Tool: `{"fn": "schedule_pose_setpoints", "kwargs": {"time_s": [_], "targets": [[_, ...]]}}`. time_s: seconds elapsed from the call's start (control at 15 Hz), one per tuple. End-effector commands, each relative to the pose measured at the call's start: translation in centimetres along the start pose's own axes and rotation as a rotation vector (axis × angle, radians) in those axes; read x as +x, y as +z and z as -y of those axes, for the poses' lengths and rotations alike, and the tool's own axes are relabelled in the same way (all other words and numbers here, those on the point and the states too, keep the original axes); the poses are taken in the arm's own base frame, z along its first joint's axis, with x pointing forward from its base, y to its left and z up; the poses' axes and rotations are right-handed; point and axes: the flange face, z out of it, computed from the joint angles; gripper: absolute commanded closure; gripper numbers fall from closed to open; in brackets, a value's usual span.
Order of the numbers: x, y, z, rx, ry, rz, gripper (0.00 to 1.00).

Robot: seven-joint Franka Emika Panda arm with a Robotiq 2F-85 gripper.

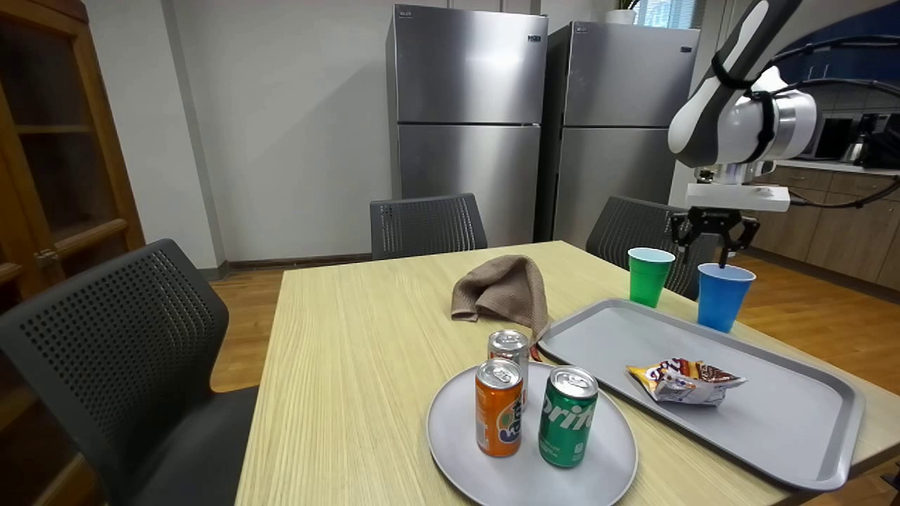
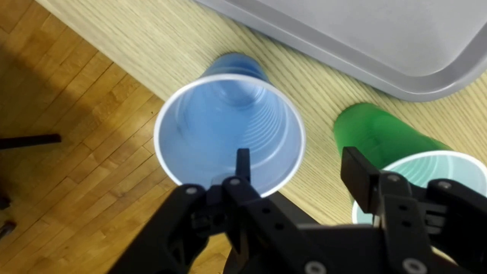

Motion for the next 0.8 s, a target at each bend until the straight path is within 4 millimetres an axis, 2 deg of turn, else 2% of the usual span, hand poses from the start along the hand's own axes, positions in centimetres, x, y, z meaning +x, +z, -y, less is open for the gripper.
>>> {"fn": "schedule_pose_setpoints", "kwargs": {"time_s": [0.0, 0.07, 0.33, 0.73], "targets": [[-1.2, -3.8, -0.1, 0.041, -0.021, 0.016, 0.04], [-1.4, -4.5, -0.1, 0.047, -0.025, 0.017, 0.01], [-3.2, -7.4, 0.3, 0.077, -0.063, 0.033, 0.0], [-7.5, -9.9, 1.1, 0.114, -0.168, 0.089, 0.0]]}}
